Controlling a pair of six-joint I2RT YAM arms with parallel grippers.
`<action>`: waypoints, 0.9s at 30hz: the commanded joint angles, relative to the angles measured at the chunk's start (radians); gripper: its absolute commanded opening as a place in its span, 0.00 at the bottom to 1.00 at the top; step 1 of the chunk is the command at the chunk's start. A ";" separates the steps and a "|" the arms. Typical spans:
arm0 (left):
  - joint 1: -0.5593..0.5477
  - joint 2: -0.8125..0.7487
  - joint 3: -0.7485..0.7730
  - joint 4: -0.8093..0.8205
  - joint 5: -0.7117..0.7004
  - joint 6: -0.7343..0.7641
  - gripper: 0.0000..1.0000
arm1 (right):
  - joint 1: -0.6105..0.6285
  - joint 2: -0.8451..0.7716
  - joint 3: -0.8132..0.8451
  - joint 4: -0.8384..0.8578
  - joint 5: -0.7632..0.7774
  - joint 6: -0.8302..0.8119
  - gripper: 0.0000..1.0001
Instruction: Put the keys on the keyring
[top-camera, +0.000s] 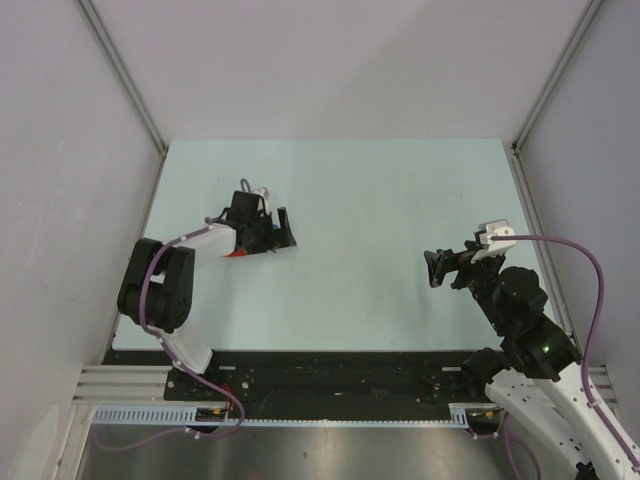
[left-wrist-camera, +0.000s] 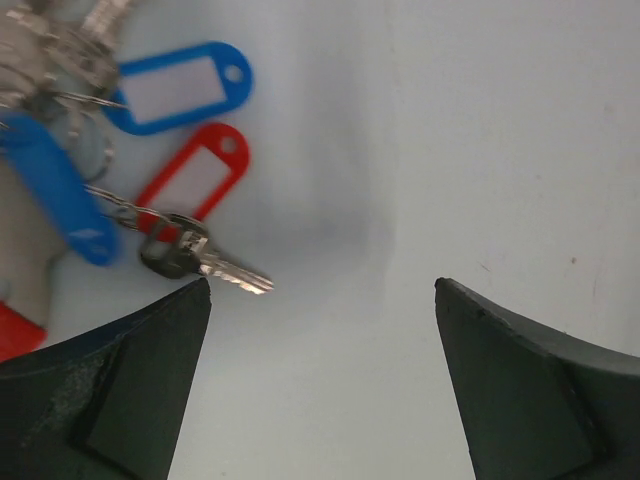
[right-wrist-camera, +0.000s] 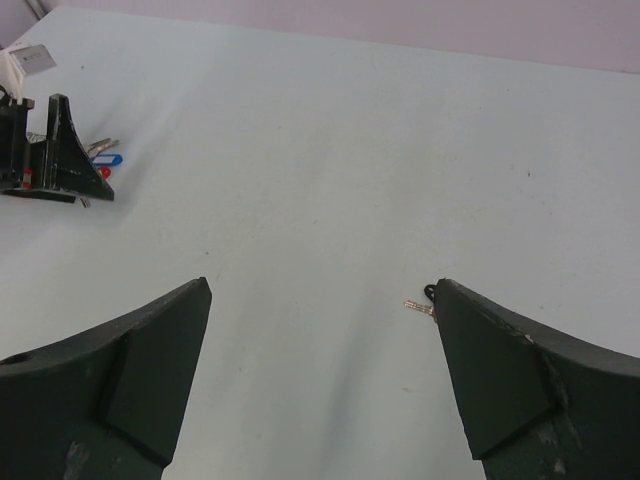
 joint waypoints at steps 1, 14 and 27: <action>-0.046 -0.083 -0.034 -0.064 -0.022 -0.068 1.00 | 0.005 -0.014 -0.002 0.039 -0.015 -0.010 1.00; 0.054 -0.082 0.107 -0.182 -0.224 0.120 1.00 | 0.005 -0.026 -0.004 0.038 -0.028 -0.011 1.00; 0.080 0.071 0.166 -0.259 -0.195 0.156 1.00 | 0.006 -0.041 -0.008 0.033 -0.018 -0.016 1.00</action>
